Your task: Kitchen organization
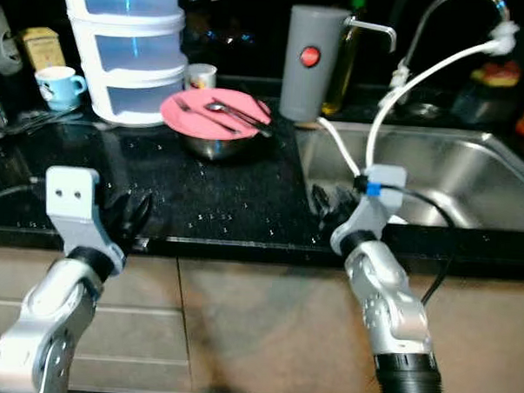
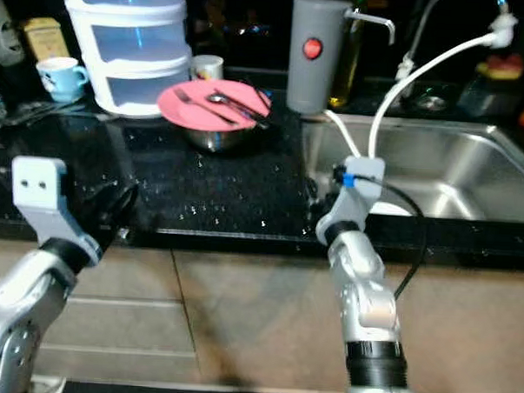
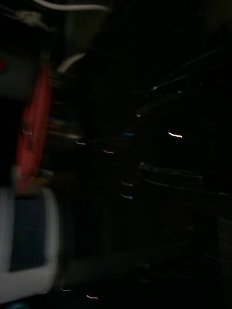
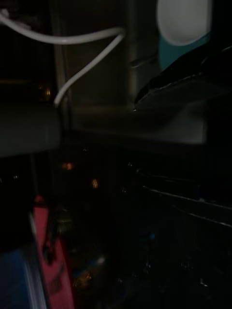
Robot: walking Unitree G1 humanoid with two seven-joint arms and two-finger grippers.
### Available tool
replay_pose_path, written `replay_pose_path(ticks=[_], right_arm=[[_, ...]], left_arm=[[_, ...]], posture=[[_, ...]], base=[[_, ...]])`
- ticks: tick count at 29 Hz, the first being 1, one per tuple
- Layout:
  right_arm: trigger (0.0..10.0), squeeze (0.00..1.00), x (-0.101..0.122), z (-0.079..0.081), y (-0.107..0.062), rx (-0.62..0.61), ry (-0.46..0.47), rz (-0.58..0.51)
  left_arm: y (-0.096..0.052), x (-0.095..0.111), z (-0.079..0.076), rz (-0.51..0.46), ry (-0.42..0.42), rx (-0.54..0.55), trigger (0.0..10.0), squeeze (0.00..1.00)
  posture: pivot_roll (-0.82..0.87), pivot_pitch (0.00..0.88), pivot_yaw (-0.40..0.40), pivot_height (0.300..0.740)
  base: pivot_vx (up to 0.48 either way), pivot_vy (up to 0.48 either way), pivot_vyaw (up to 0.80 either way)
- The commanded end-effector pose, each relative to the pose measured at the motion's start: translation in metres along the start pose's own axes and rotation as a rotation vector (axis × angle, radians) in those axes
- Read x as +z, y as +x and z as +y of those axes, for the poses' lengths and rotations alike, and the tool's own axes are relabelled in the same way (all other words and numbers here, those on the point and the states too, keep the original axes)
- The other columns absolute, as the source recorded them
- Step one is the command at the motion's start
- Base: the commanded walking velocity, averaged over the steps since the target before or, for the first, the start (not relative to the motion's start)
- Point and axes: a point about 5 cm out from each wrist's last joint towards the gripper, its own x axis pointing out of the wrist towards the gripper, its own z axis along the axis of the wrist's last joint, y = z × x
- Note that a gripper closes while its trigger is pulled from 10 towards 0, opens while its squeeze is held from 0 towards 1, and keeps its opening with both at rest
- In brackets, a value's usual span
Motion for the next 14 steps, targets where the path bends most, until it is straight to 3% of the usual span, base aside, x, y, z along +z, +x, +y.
replay_pose_path(ticks=[1,7,14], right_arm=[[10.0,0.00,0.023,0.012,0.006,0.051,0.038,-0.106],[10.0,0.00,0.035,0.012,0.010,0.061,0.049,-0.161],[10.0,0.00,0.030,0.010,0.012,0.049,0.019,-0.111]], left_arm=[[-0.002,-0.004,0.002,0.018,0.003,0.013,10.0,0.00],[-0.001,-0.004,0.003,0.018,0.003,0.024,10.0,0.00],[-0.001,-0.003,0.007,0.017,0.009,0.042,10.0,0.00]], posture=[[-0.02,0.049,-0.036,0.740],[-0.02,0.050,-0.041,0.740],[-0.02,0.056,-0.041,0.740]], base=[[0.000,0.000,0.00],[0.000,0.000,0.00],[0.000,0.000,0.00]])
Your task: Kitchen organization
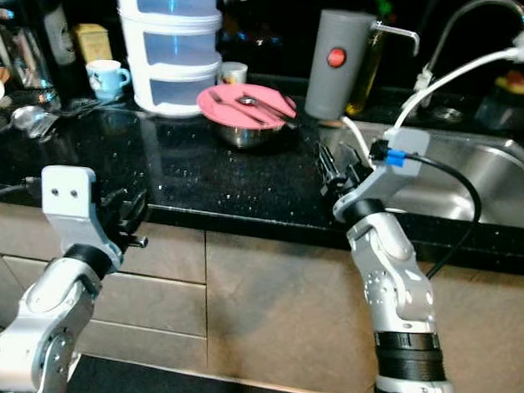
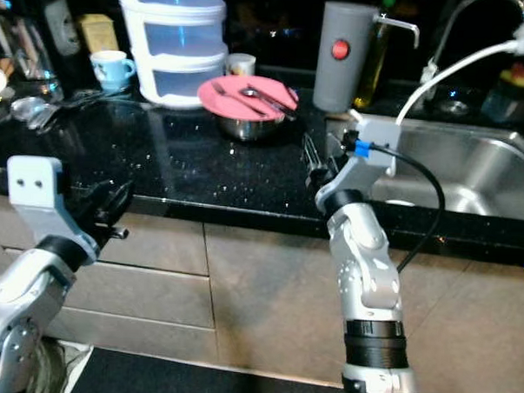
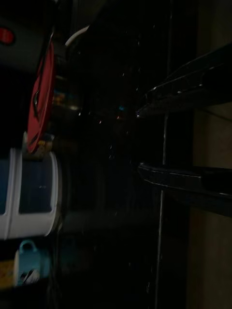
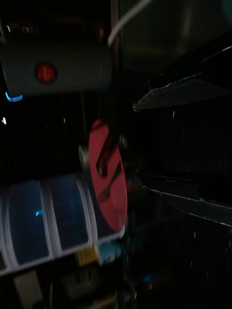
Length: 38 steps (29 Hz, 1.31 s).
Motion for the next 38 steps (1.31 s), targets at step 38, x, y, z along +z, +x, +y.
replay_pose_path(ticks=[38], right_arm=[[10.0,0.00,-0.028,-0.004,-0.003,-0.040,-0.053,0.189]], left_arm=[[0.001,0.005,0.008,-0.006,0.053,0.013,10.0,0.00]], posture=[[0.00,0.062,-0.039,0.740]], base=[[0.170,0.000,0.00]])
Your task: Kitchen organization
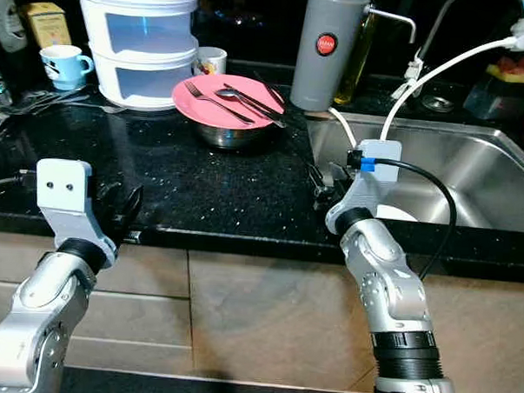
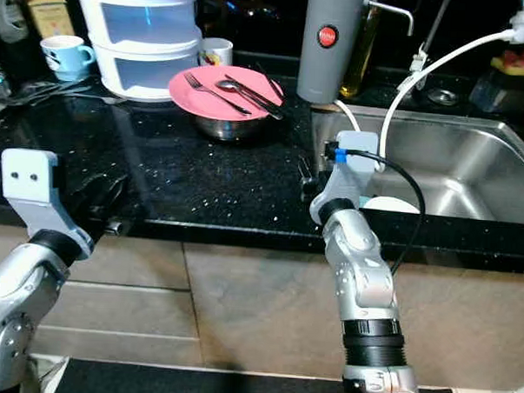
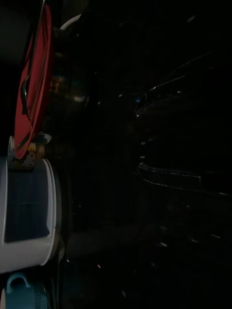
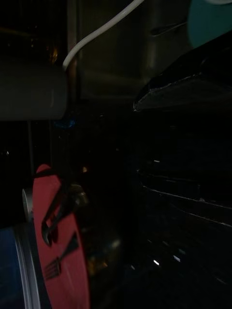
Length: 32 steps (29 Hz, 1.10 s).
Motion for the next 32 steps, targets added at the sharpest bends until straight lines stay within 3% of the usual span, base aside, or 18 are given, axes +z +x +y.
replay_pose_path(ticks=[1,7,18,32], right_arm=[[10.0,0.00,-0.0063,-0.0044,-0.0015,-0.023,0.011,0.034],[10.0,0.00,-0.0070,-0.0050,-0.0018,-0.029,0.021,0.038],[10.0,0.00,-0.0080,-0.0051,-0.0028,-0.028,0.009,0.040],[10.0,0.00,-0.0092,-0.0094,-0.0026,-0.043,0.006,0.053]], left_arm=[[-0.0005,-0.0015,0.0029,0.010,0.013,0.006,10.0,0.00],[-0.0008,-0.0011,0.0033,0.010,0.013,0.004,10.0,0.00],[-0.0014,-0.0005,0.0018,0.010,0.008,-0.001,10.0,0.00],[-0.0028,0.0004,-0.0016,-0.008,-0.014,0.007,10.0,0.00]], posture=[[0.00,0.062,-0.039,0.740],[0.00,0.064,-0.035,0.740],[0.01,0.058,-0.034,0.740],[0.01,0.064,-0.036,0.740]], base=[[0.412,0.000,0.00],[0.414,0.000,-0.59],[0.396,0.000,0.00],[0.000,0.000,0.00]])
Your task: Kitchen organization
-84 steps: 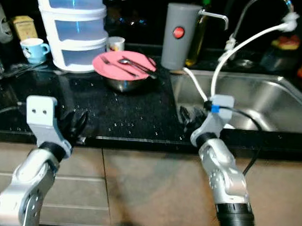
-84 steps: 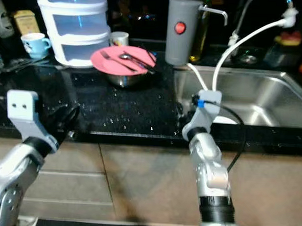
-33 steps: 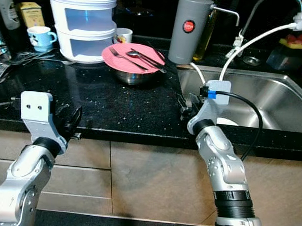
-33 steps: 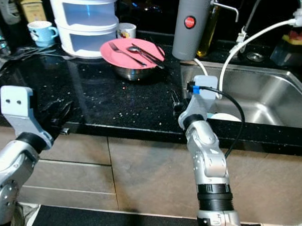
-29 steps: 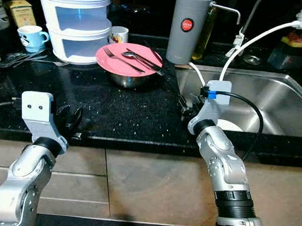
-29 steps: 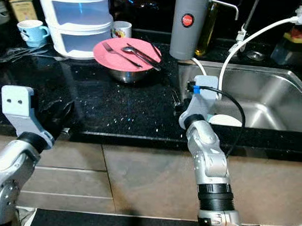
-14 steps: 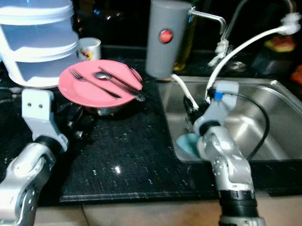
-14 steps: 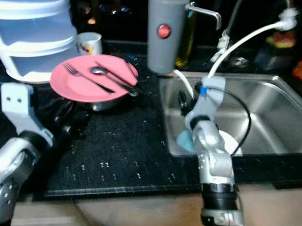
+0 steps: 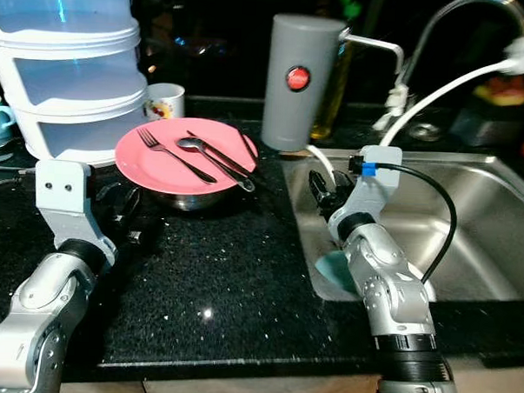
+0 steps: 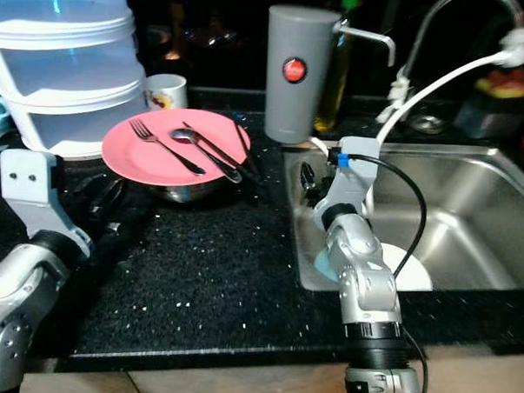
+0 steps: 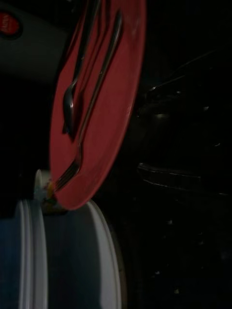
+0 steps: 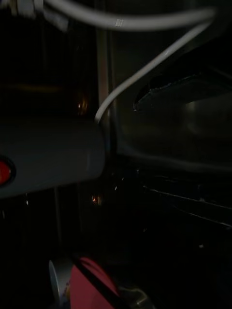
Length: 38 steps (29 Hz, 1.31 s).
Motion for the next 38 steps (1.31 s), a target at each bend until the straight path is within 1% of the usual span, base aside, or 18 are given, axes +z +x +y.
replay_pose_path(ticks=[1,4,6,10,19,22,25,27,38], right_arm=[[10.0,0.00,-0.003,-0.003,-0.001,-0.016,0.003,0.021],[10.0,0.00,-0.003,-0.003,0.000,-0.014,0.002,0.026],[10.0,0.00,-0.005,-0.002,0.000,-0.003,0.004,0.037],[10.0,0.00,-0.005,-0.001,0.000,0.007,0.004,0.043],[10.0,0.00,-0.006,0.001,0.002,0.022,0.004,0.054],[10.0,0.00,-0.007,0.001,0.002,0.032,0.007,0.061],[10.0,0.00,-0.010,0.005,0.002,0.065,0.016,0.076],[10.0,0.00,-0.010,0.005,0.001,0.071,0.021,0.080],[10.0,0.00,-0.010,0.003,0.003,0.061,0.029,0.079]], left_arm=[[-0.002,-0.001,-0.002,-0.001,-0.003,-0.001,10.0,0.00],[-0.002,0.000,-0.001,-0.006,0.000,0.017,10.0,0.00],[-0.002,-0.001,0.004,-0.006,0.009,0.057,10.0,0.00],[-0.003,-0.001,0.008,0.001,0.016,0.084,10.0,0.00],[-0.003,-0.002,0.010,0.002,0.009,0.094,10.0,0.00],[-0.003,-0.002,0.012,0.003,0.020,0.117,10.0,0.00],[-0.004,-0.004,0.021,0.027,0.075,0.188,10.0,0.00],[-0.005,-0.003,0.025,0.027,0.098,0.207,10.0,0.00],[-0.003,-0.001,0.024,0.017,0.109,0.198,10.0,0.00]], posture=[[0.01,0.064,-0.036,0.740],[0.00,0.066,-0.035,0.740],[0.00,0.070,-0.040,0.740],[0.00,0.071,-0.041,0.740],[0.01,0.070,-0.044,0.740],[0.01,0.070,-0.044,0.740],[0.00,0.069,-0.044,0.740],[0.00,0.069,-0.044,0.740],[0.00,0.073,-0.037,0.740]], base=[[0.000,0.000,0.00],[0.000,0.000,0.00],[0.000,0.000,0.00],[0.000,0.000,0.00],[0.000,0.000,0.00],[0.000,0.000,0.00],[0.000,0.000,0.00],[0.000,0.000,0.00],[0.000,0.000,0.00]])
